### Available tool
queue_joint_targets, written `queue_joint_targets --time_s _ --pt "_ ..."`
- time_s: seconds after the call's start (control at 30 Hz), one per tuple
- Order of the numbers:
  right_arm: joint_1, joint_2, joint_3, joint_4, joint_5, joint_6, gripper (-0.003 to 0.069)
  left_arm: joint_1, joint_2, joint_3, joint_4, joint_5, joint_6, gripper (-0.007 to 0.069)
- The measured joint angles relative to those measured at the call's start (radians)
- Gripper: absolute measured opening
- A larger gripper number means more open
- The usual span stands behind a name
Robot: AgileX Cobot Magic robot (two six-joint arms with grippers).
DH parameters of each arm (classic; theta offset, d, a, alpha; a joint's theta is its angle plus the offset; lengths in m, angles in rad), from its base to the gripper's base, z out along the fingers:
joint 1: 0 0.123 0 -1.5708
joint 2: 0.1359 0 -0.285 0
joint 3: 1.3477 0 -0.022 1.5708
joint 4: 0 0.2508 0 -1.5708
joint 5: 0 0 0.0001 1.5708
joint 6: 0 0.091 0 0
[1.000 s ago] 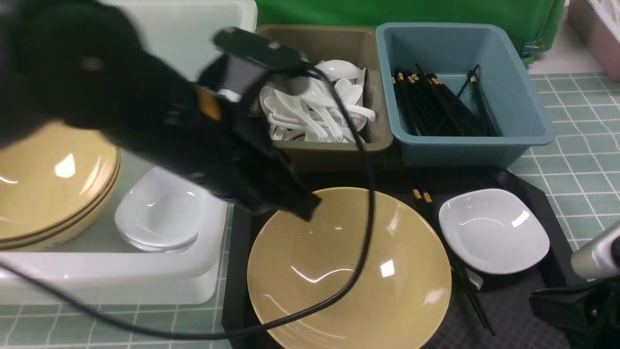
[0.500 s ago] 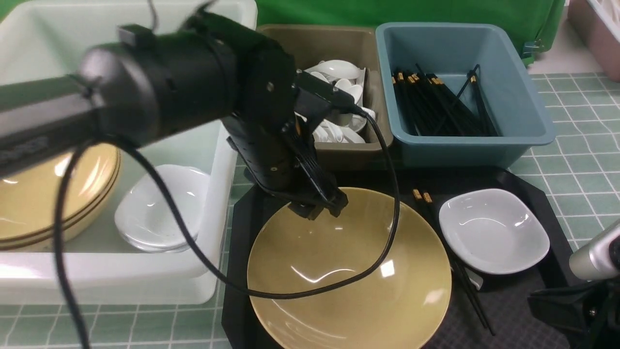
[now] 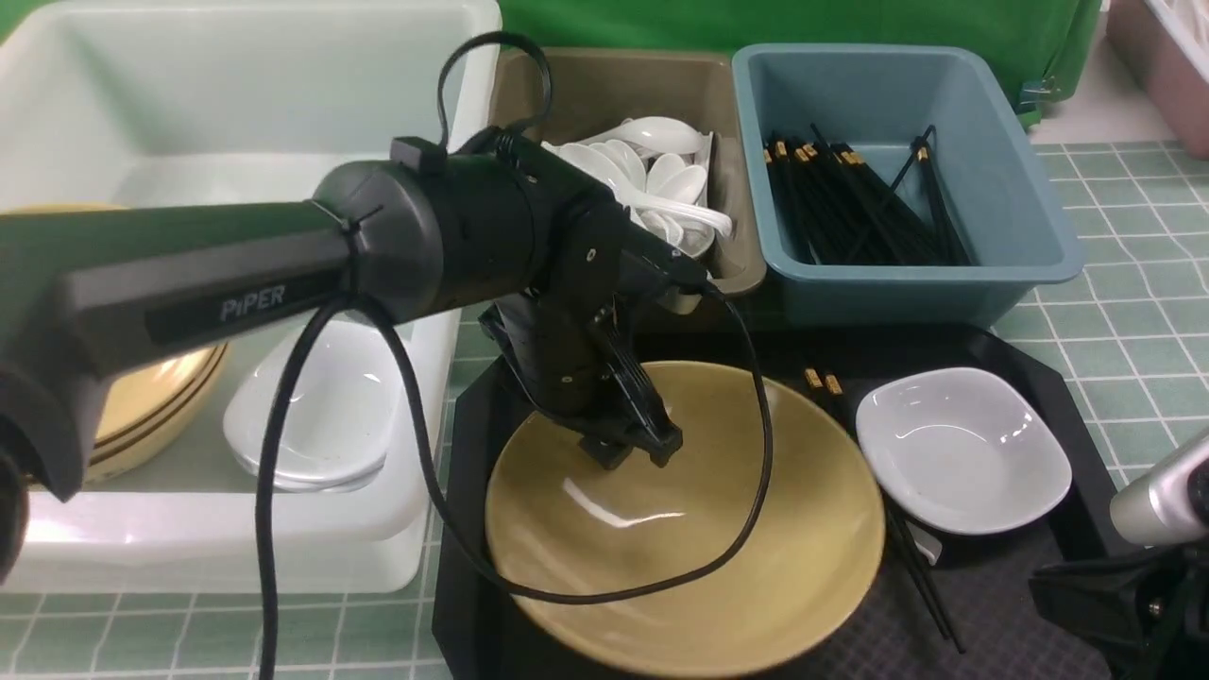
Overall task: On blue table put chopsticks spoon bowls plates into blue grey white boxes.
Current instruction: 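Grasp the large bowl on the tray by its rim, then place the tan bowl onto the bowl stack in the left bin with the left gripper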
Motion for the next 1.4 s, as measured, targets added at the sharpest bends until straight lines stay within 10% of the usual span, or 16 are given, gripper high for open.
queue_joint_targets --time_s 0.4,0.83,1.1,1.4 --pt "0.0 0.0 0.0 0.0 0.0 -0.014 0.0066 -0.004 -0.205 0.006 -0.079 0.051 0.058 0.0013" --pt "0.0 0.001 0.0 -0.004 -0.002 -0.05 0.0073 0.02 -0.554 0.015 -0.165 0.049 0.157 0.0008" --pt "0.0 0.001 0.0 -0.004 -0.002 -0.062 0.0078 0.54 -0.723 0.026 0.168 0.039 -0.148 0.0006" --pt "0.0 0.001 0.0 -0.004 -0.011 -0.062 0.0078 0.965 -0.706 0.374 0.174 -0.273 -0.295 0.0008"
